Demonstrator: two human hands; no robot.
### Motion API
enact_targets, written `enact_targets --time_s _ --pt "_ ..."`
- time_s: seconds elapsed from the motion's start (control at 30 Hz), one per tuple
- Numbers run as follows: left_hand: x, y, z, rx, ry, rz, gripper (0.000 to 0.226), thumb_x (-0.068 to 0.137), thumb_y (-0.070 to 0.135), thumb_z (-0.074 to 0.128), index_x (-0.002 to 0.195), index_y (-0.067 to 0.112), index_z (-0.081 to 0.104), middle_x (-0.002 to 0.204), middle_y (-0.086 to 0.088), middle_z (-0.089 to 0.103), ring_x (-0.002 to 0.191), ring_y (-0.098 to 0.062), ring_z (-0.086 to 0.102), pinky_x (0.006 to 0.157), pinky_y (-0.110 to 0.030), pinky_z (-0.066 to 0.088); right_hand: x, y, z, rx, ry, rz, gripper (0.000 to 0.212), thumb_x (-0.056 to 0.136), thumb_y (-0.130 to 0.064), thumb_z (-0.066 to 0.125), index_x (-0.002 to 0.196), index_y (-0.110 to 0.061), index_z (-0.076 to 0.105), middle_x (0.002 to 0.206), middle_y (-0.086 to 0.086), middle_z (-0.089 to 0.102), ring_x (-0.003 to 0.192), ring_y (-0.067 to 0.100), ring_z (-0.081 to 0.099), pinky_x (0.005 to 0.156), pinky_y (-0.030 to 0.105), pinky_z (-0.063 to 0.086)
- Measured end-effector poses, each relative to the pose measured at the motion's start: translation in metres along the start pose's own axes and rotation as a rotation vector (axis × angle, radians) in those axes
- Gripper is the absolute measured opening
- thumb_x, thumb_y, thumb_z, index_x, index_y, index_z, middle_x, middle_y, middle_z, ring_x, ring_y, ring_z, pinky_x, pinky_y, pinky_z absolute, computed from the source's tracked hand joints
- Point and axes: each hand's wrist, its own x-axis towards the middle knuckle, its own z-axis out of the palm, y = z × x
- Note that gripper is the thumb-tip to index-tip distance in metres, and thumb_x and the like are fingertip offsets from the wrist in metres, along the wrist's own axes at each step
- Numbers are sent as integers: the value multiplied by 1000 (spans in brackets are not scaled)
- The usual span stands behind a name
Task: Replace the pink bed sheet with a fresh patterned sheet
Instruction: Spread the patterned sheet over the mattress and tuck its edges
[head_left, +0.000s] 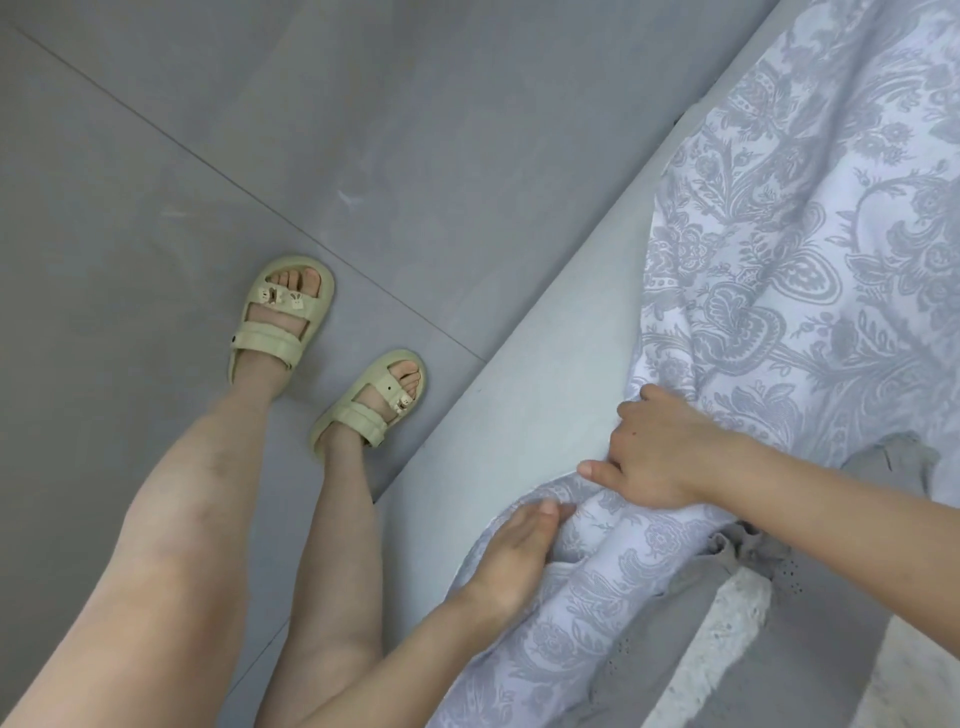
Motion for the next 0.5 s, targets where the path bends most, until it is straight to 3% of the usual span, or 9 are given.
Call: enact_targets --time_s 0.07,0.13,0.23,0.33,0.37,0.43,0.47,0.5 --pt "-5 -9 1 -55 -47 -17 56 89 68 26 120 37 61 130 18 54 124 1 45 114 -31 26 -8 1 3 28 -24 5 85 87 -64 -5 121 -17 58 125 3 56 120 22 44 101 37 29" --pt "-8 -11 2 -33 -77 -22 47 96 58 24 126 38 55 135 21 49 125 6 41 115 -24 22 -13 3 1 53 -62 27 73 93 -61 2 119 -20 56 126 2 56 120 23 47 93 35 34" --pt "-10 -6 11 -57 -173 -58 56 90 69 20 132 44 48 139 25 43 129 6 37 115 -25 19 -18 -2 -3 70 -126 45 68 96 -59 6 104 -20 61 124 4 59 119 22 51 85 31 33" --pt "-1 1 30 -109 -308 -108 48 86 75 25 130 60 37 141 26 37 131 2 33 113 -27 20 -33 -6 1 97 -124 46 68 95 -60 7 91 -22 63 116 4 63 114 21 53 85 31 33" --pt "3 1 35 -99 -323 -142 51 84 77 27 131 61 34 143 23 34 132 0 30 113 -27 20 -36 -5 1 99 -135 55 70 95 -60 6 91 -22 64 114 4 63 113 21 53 87 32 35" --pt "16 -6 36 -93 -241 -253 78 66 90 35 135 53 37 144 18 35 135 -5 30 115 -33 20 -32 -1 -2 108 -179 101 68 95 -61 6 82 -22 59 120 5 61 117 22 52 92 33 35" --pt "26 -12 32 -126 -216 -314 89 57 96 38 133 50 42 144 15 40 133 -9 37 115 -36 24 -26 3 -4 105 -201 127 68 95 -62 6 88 -21 61 127 5 58 121 22 50 95 34 34" --pt "30 -16 27 -141 -225 -342 91 56 97 37 131 47 47 141 10 47 129 -12 44 112 -37 30 -18 6 -3 93 -231 158 72 94 -63 6 106 -20 63 135 5 53 127 23 46 99 34 33"
